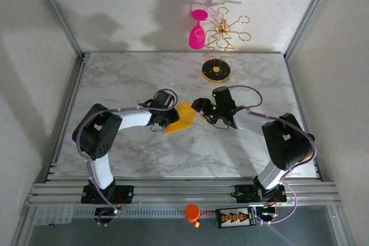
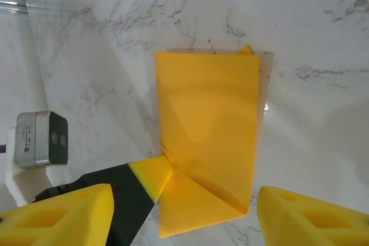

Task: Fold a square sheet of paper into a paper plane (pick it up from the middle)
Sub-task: Move the paper to the center of the table, then fold the wing for the fifth time at the center of the table.

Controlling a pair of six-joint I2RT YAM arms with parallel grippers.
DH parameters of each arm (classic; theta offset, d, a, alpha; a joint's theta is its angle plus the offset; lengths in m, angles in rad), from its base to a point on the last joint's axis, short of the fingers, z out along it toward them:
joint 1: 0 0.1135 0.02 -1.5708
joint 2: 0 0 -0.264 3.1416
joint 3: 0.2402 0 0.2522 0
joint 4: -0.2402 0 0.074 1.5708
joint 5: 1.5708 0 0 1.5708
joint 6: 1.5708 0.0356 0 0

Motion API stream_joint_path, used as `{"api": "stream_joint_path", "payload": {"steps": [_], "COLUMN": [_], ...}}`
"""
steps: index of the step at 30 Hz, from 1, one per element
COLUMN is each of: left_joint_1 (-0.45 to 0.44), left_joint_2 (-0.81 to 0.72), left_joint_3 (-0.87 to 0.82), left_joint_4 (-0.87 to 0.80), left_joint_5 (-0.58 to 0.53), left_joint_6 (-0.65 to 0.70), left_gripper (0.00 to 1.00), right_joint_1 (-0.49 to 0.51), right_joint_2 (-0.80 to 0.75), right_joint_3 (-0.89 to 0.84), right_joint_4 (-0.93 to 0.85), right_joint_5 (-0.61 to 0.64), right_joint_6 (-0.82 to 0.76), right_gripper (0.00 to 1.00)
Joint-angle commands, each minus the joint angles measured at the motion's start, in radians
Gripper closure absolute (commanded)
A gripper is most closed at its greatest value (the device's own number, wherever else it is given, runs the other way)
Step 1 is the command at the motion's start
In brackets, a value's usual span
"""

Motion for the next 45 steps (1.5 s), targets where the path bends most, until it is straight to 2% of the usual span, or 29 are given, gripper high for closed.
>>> {"api": "stream_joint_path", "payload": {"steps": [1,8,25,35,45], "left_joint_1": [-0.009,-0.013,-0.017,-0.017,-0.009], "left_joint_2": [-0.074,-0.115,-0.047,-0.017,-0.006], "left_joint_3": [0.025,-0.011,-0.022,-0.051,-0.077], "left_joint_4": [-0.03,-0.026,-0.054,-0.06,-0.066], "left_joint_5": [0.013,0.017,-0.014,-0.069,-0.074], "left_joint_6": [-0.014,-0.038,-0.042,-0.066,-0.101], "left_gripper": [0.81,0.81,0.91,0.94,0.95], "right_joint_1": [0.005,0.006,0.008,0.032,0.077], "right_joint_2": [0.013,0.032,0.061,0.08,0.129], "right_joint_3": [-0.006,-0.001,0.006,0.039,0.086], "right_joint_4": [-0.018,-0.011,0.0,-0.046,-0.098], "right_joint_5": [0.016,-0.005,-0.043,-0.056,-0.086], "right_joint_6": [0.034,0.04,0.039,0.019,0.015], "right_gripper": [0.33,0.33,0.33,0.43,0.46]}}
